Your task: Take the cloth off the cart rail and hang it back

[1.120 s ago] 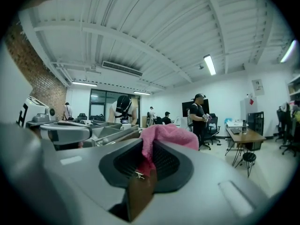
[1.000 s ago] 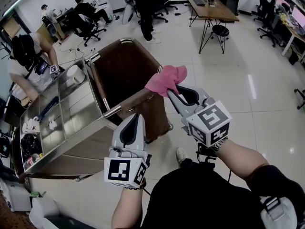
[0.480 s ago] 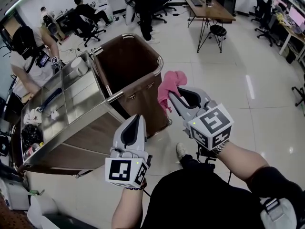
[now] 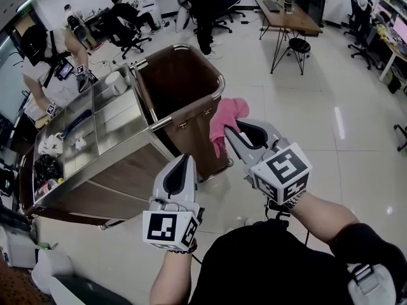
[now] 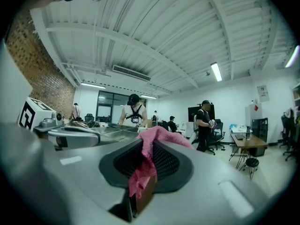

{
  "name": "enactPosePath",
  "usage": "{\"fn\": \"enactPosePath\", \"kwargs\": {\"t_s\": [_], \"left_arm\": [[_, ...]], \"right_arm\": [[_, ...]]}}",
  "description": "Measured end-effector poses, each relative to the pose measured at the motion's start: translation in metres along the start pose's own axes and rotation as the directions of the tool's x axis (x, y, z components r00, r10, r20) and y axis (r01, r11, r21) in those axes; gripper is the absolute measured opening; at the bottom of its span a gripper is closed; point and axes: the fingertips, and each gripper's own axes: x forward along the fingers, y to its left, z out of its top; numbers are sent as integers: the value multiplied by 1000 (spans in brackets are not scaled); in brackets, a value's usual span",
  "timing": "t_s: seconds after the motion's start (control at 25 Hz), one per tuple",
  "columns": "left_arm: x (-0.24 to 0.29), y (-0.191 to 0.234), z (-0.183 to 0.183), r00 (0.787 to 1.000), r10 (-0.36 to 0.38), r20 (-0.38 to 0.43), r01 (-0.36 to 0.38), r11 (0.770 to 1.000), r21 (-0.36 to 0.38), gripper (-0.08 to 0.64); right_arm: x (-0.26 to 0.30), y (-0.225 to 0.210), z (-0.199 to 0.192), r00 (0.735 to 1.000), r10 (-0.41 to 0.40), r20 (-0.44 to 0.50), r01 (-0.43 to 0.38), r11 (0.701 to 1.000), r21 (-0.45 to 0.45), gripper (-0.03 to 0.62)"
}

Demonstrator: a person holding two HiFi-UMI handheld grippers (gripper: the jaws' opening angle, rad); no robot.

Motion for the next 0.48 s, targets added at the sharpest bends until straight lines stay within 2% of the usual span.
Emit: {"fn": "enactPosePath", "kwargs": {"t_s": [0.48], "left_arm": [[14, -26, -1, 998, 60, -16, -59, 998, 25, 3]], "right_arm": [[-14, -9, 11, 995, 98, 19, -98, 995, -6, 61]]}}
